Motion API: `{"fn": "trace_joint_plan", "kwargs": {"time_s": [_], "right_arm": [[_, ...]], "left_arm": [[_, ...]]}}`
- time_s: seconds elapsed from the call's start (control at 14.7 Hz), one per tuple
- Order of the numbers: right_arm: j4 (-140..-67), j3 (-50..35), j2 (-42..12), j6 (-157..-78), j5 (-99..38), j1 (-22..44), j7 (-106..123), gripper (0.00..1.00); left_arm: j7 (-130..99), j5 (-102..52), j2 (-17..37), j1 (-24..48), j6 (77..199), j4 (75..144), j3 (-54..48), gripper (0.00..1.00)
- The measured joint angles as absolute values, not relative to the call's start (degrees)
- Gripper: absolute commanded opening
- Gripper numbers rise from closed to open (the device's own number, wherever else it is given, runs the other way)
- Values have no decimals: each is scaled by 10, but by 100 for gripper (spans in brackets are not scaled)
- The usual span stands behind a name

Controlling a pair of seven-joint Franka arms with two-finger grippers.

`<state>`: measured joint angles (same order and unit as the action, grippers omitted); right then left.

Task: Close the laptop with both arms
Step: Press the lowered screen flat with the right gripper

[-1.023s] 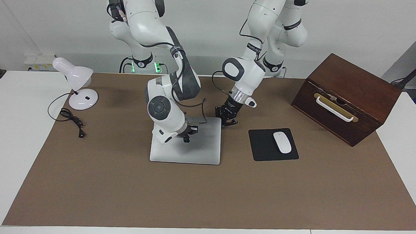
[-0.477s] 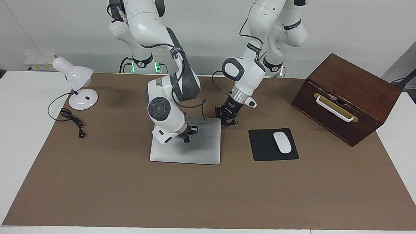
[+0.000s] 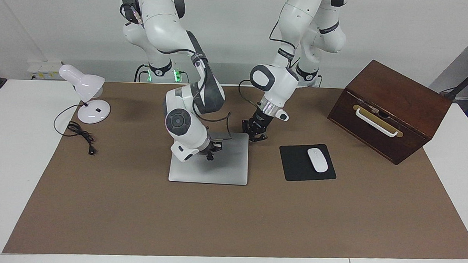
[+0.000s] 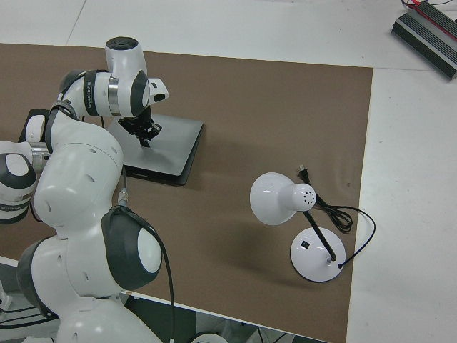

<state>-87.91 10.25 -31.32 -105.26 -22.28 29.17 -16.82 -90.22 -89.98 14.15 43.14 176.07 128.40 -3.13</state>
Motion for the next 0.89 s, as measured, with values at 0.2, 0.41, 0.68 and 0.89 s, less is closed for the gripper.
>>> {"fn": "trace_joint_plan", "kwargs": {"time_s": [0.2, 0.41, 0.68, 0.89], "right_arm": [[-882, 103, -313, -1057, -228, 295, -168, 0], [-890, 103, -310, -1065, -228, 296, -168, 0], [-895, 103, -307, -1070, -228, 296, -168, 0], [-895, 103, -306, -1070, -228, 296, -168, 0]], "left_arm": [[-902, -900, 141, 431, 1761, 1284, -31, 0], [-902, -900, 141, 431, 1761, 1284, -31, 0], [-902, -900, 141, 431, 1761, 1284, -31, 0], [-902, -900, 141, 431, 1761, 1284, -31, 0]]}}
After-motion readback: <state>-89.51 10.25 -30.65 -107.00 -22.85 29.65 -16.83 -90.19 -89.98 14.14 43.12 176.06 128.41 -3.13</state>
